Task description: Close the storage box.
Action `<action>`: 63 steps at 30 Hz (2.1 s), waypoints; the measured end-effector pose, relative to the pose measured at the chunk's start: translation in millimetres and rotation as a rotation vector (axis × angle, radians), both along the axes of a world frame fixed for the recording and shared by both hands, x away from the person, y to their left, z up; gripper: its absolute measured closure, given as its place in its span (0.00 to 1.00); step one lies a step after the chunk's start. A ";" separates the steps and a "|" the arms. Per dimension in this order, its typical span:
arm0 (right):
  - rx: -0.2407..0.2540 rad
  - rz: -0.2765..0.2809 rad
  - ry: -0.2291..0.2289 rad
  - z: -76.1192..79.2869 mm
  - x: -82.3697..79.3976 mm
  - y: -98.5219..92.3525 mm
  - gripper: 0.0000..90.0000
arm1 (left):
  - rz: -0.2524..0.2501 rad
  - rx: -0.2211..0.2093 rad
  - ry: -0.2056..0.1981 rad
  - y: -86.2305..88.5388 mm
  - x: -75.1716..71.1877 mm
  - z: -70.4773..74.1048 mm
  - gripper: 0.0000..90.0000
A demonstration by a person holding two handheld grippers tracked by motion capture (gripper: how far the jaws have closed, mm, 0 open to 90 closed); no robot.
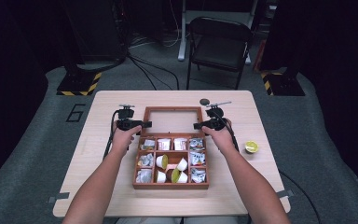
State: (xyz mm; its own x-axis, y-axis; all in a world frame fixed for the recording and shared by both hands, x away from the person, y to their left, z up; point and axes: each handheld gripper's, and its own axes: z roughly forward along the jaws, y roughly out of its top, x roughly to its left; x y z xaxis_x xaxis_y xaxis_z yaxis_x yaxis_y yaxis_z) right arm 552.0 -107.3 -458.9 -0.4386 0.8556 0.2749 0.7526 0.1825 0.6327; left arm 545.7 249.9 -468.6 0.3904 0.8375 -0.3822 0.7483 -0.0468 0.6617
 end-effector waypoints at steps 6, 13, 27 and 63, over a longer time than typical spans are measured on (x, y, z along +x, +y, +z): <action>-0.002 -0.004 0.002 -1.7 0.6 -1.4 0.38 | 0.005 -0.009 0.012 -0.7 0.3 -1.1 0.41; -0.015 -0.001 0.006 -4.0 1.5 -0.5 0.38 | 0.018 -0.002 0.015 -1.4 1.4 -3.1 0.41; -0.028 -0.010 0.048 -13.5 4.6 4.3 0.37 | 0.010 -0.014 0.026 -1.8 2.7 -7.8 0.40; 0.058 -0.009 0.114 -26.1 9.9 -1.3 0.34 | 0.020 -0.022 0.100 0.2 4.0 -25.2 0.39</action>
